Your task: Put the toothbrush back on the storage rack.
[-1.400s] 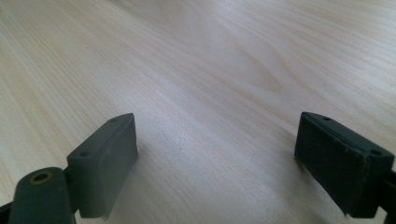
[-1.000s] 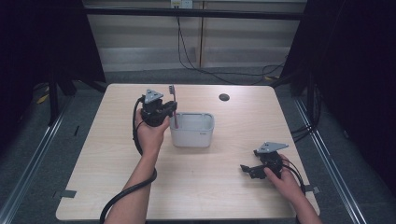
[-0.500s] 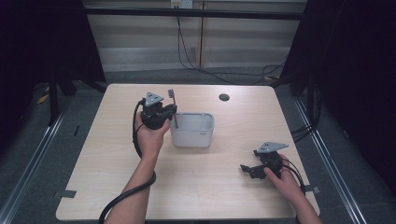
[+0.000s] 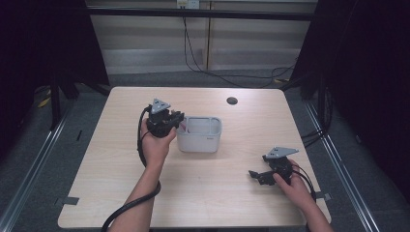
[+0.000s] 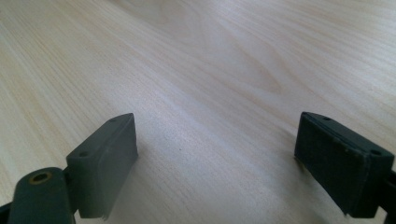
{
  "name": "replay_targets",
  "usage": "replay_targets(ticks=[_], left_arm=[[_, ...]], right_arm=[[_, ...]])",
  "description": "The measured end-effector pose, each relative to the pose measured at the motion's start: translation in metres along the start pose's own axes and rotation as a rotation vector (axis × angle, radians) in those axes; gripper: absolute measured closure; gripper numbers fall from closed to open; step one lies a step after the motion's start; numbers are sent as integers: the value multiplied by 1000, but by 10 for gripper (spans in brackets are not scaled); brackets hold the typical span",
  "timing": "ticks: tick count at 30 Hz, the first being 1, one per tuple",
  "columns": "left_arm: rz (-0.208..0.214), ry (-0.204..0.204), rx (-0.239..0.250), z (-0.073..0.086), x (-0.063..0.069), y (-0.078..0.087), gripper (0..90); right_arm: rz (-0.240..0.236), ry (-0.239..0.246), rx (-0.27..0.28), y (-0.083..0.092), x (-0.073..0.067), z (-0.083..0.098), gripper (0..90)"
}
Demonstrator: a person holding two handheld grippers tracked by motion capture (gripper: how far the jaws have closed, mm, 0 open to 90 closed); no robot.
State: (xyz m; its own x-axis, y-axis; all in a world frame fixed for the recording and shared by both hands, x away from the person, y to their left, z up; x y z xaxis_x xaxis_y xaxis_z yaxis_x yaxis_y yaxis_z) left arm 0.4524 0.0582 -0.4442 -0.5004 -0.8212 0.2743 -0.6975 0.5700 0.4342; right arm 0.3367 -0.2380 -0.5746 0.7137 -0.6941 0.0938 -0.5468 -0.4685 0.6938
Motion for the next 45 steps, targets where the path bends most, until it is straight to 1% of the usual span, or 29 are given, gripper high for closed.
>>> replay_targets(ticks=[2, 7, 11, 12, 13, 15, 18, 22, 24, 25, 26, 32, 35, 37, 40, 41, 42, 43, 45], left_arm=[[-1, 2, -1, 0, 0, 1, 791], [3, -7, -13, 1, -1, 7, 775], [6, -10, -23, 1, -2, 12, 738], [4, -22, -25, 1, -3, 13, 721], [4, -16, -27, 1, -2, 15, 702], [9, -25, -28, -1, -2, 18, 664], [12, -28, -30, -1, -3, 22, 596], [17, -41, -30, -1, -6, 27, 487], [25, -37, -35, 0, -7, 29, 434], [32, -46, -38, 1, -8, 30, 417], [38, -40, -36, 2, -8, 30, 403], [46, -38, -58, 12, -13, 34, 340], [45, -50, -78, 18, -17, 37, 313], [46, -52, -84, 22, -19, 40, 303], [47, -42, -94, 29, -23, 44, 296], [48, -47, -100, 31, -25, 45, 292], [51, -45, -97, 33, -27, 46, 290], [50, -54, -99, 33, -29, 48, 289], [51, -44, -91, 35, -31, 50, 289]], right_arm=[[1, 0, 0, 0, 0, 0, 126], [-1, 0, 0, 0, 0, 0, 126], [-1, 0, 1, 0, 0, 0, 126], [0, -1, -1, 0, 0, 0, 126], [0, -1, 0, 0, 0, 0, 126], [-1, -2, 0, 0, 0, 0, 127], [-1, -2, 0, 0, 0, 0, 127], [-1, -2, 0, 0, 0, 0, 127], [-1, -2, 0, 0, 0, 0, 127], [-1, -3, 0, 0, 0, 0, 127], [-1, -2, 0, 0, 0, 0, 127], [0, -1, 0, 0, 0, 0, 127], [0, -2, 0, 0, 0, 0, 127], [-1, -2, 0, 0, 0, 0, 127], [0, 1, -2, 0, 0, 0, 126], [0, 0, -2, 0, 0, 0, 126], [0, 1, -1, 0, 0, 0, 126], [-1, -1, -1, 0, 0, 0, 127], [0, -1, 0, 0, 0, 0, 127]])
Point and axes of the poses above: each handheld gripper's, and its own axes: y roughly backward along the jaws, z roughly out of its underside, x roughly to its right, the point moved 9 cm from there along -y, roughly forward along the jaws, and after that the axes turned 10 degrees about y, right-handed, at the moved point
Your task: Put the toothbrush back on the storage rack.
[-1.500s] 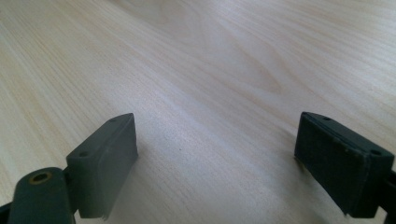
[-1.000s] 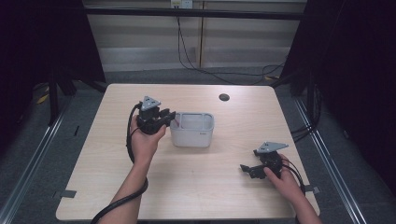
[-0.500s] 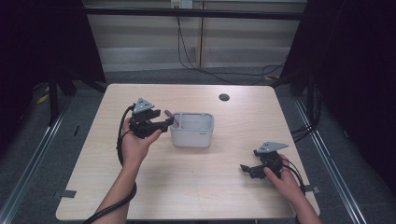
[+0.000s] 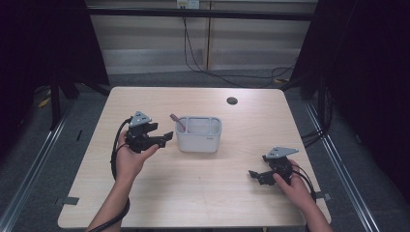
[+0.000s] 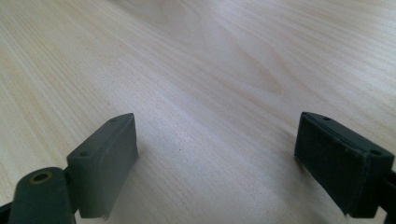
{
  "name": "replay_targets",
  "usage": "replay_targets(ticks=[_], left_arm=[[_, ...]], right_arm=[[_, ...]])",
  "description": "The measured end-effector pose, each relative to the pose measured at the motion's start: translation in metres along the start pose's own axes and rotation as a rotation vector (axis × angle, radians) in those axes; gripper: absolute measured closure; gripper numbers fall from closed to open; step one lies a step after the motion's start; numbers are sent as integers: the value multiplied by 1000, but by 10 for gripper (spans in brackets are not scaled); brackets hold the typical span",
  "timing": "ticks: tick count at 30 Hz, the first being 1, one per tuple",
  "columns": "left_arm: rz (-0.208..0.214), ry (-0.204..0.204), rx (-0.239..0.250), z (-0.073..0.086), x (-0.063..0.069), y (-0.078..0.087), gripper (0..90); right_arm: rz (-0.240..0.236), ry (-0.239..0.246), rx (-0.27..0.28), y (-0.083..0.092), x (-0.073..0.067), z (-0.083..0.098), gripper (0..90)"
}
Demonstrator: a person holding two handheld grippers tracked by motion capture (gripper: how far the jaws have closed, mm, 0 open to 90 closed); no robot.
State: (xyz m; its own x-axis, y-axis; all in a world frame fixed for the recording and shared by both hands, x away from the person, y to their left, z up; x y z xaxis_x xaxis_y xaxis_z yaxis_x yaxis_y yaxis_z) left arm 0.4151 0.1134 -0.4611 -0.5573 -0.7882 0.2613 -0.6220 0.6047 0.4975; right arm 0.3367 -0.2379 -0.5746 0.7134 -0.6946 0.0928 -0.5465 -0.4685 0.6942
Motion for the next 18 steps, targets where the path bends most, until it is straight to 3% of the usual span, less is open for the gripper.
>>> replay_targets(ticks=[18], left_arm=[[2, -9, -39, 31, -16, 10, 280]], right_arm=[[2, 3, 1, 0, 0, 0, 126]])
Point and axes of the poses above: each handheld gripper's, and its own axes: y roughly backward along the jaws, z roughly out of its underside, x roughly to its right, the point moved 9 cm from there along -y, roughly forward along the jaws, and after that the axes turned 10 degrees about y, right-handed, at the moved point
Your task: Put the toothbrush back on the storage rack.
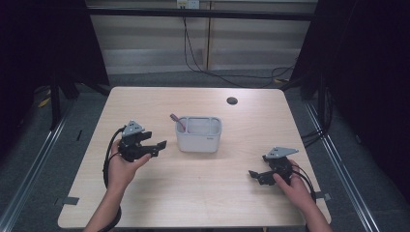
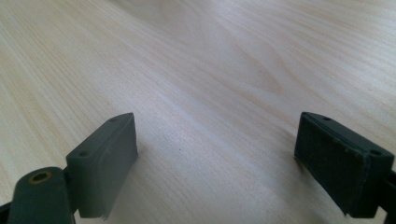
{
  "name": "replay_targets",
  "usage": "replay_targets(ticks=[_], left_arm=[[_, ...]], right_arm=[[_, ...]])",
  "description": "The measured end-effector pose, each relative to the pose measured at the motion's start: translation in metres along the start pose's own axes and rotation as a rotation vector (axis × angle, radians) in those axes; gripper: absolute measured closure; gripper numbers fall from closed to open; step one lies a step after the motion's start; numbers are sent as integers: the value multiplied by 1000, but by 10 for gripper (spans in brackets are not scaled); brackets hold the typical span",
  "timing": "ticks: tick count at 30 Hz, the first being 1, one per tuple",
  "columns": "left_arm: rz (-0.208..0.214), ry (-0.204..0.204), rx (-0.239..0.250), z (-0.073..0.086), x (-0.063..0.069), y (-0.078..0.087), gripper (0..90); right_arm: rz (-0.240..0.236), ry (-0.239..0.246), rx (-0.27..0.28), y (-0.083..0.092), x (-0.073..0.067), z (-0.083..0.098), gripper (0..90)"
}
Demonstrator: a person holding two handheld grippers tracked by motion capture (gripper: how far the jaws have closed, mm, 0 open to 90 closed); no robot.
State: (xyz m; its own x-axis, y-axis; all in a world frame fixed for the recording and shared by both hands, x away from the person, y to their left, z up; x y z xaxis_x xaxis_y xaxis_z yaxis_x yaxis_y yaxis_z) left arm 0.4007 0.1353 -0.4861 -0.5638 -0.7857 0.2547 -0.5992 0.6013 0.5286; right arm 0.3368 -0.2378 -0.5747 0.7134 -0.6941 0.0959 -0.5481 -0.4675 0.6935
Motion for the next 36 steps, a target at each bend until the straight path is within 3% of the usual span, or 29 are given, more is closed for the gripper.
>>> replay_targets(ticks=[13, 28, 36], left_arm=[[-12, 11, -17, 18, -13, 6, 278], [-36, -7, -54, 36, -32, 18, 275], [-53, 9, -60, 46, -43, 24, 274]], right_arm=[[0, 0, 0, 0, 0, 0, 126], [0, 0, 0, 0, 0, 0, 126], [0, 0, 0, 0, 0, 0, 126]])
Point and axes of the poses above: each handheld gripper's, and its own axes: y roughly backward along the jaws, z roughly out of its underside, x roughly to its right, the point moved 9 cm from there along -y, roughly forward along the jaws, and after that the axes turned 10 degrees about y, right-handed, at the moved point
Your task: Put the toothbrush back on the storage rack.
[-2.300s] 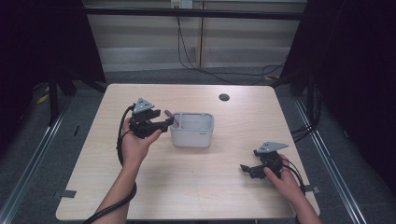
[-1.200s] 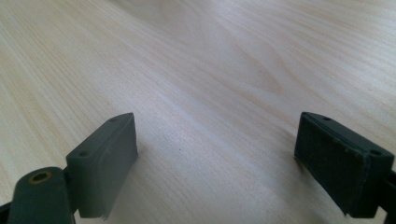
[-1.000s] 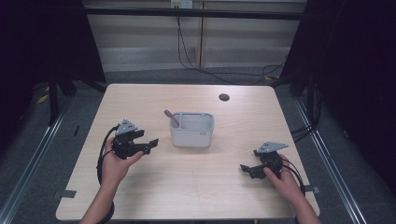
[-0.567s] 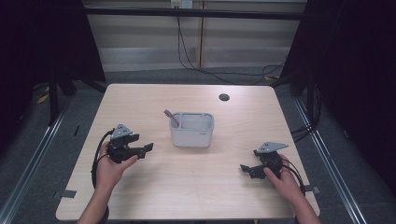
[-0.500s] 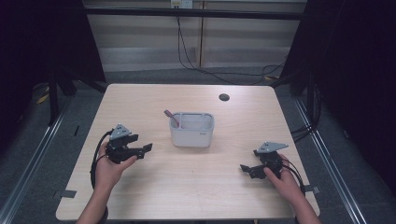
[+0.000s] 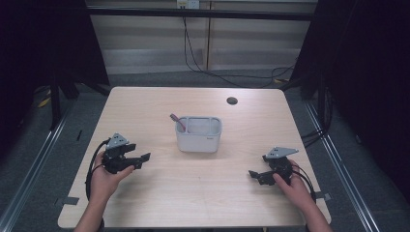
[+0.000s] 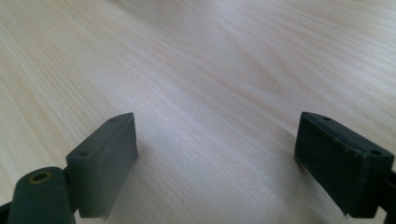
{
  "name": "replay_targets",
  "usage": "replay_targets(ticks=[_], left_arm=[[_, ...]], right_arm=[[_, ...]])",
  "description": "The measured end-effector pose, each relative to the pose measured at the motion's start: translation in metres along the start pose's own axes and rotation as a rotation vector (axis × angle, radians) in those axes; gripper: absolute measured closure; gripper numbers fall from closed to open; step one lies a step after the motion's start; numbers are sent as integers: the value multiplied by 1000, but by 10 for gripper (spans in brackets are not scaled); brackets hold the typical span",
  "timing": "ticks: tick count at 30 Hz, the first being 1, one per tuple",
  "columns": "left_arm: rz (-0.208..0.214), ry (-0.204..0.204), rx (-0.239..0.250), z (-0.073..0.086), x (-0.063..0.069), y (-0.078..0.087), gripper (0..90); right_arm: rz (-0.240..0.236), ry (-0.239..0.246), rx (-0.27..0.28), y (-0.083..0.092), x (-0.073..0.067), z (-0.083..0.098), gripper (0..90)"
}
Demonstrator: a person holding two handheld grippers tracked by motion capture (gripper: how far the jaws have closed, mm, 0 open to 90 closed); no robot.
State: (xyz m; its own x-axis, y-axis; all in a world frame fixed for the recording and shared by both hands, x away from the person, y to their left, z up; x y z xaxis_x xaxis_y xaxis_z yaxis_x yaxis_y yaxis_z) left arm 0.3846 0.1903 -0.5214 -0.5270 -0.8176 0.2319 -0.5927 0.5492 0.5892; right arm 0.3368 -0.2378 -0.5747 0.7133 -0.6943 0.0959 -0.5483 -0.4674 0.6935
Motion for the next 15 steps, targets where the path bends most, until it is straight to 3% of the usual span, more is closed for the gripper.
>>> replay_targets(ticks=[15], left_arm=[[-4, 14, -12, 16, -15, 7, 272]], right_arm=[[0, 0, 0, 0, 0, 0, 126]])
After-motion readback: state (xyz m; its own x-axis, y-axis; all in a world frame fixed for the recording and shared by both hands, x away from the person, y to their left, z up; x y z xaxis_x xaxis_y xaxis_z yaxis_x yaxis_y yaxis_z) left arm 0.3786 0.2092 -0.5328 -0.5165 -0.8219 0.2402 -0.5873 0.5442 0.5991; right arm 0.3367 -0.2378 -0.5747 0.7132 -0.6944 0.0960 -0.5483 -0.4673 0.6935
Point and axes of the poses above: each handheld gripper's, and its own axes: y roughly backward along the jaws, z roughly out of its underside, x roughly to its right, the point moved 9 cm from there along -y, roughly forward along the jaws, and after that the axes turned 10 degrees about y, right-handed, at the moved point
